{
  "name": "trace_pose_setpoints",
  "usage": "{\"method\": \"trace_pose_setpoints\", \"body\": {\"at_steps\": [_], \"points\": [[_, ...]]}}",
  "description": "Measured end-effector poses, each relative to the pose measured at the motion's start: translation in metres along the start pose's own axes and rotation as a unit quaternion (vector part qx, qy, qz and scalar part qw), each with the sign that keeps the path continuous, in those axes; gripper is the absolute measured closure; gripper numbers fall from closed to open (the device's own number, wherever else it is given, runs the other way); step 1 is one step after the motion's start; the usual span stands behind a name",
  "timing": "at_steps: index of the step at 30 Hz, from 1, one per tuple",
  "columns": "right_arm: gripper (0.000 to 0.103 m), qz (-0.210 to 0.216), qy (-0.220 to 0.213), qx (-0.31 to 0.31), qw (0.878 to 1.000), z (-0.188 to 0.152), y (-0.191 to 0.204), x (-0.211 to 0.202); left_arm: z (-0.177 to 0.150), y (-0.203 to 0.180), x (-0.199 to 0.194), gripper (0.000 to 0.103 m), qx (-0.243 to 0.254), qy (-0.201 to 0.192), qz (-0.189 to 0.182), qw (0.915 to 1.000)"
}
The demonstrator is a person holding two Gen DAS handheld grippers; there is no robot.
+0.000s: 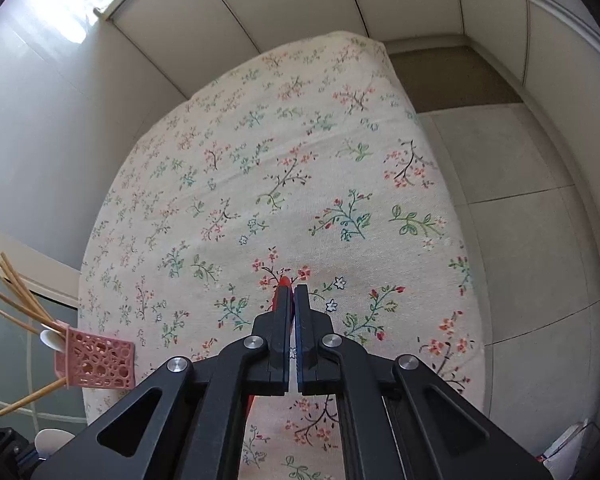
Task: Organize utensils
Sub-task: 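Lift white spoon with left tool while right tool grasps the red spoon, then drop white spoon into basket from left tool while right tool lifts red spoon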
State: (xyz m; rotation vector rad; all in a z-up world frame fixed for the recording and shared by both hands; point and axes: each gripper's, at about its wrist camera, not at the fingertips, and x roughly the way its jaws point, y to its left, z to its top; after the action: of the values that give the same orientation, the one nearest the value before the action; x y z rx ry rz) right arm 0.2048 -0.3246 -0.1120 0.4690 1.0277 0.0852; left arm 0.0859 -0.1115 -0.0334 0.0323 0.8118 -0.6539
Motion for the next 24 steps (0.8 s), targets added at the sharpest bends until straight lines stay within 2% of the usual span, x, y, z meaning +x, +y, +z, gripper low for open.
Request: {"method": "trace_pose_setpoints", "body": {"at_steps": [5, 11, 18, 24], "points": [[0.102, -0.002, -0.062, -0.018, 0.998, -0.011, 0.018, -0.055, 0.007, -0.013, -0.037, 0.100, 0.007, -0.051, -0.026, 0.9983], [0.102, -0.009, -0.127, -0.037, 0.991, -0.024, 0.040, -0.101, 0.018, -0.009, -0.081, 0.100, -0.012, -0.113, -0.041, 0.9927], [0.102, -0.007, -0.158, -0.051, 0.986, -0.038, 0.055, -0.124, 0.029, 0.018, -0.123, 0.100, -0.047, -0.177, -0.032, 0.9825], [0.102, 0.001, -0.177, -0.055, 0.983, -0.042, 0.062, -0.135, 0.032, 0.065, -0.136, 0.100, -0.104, -0.201, -0.018, 0.9739]]}}
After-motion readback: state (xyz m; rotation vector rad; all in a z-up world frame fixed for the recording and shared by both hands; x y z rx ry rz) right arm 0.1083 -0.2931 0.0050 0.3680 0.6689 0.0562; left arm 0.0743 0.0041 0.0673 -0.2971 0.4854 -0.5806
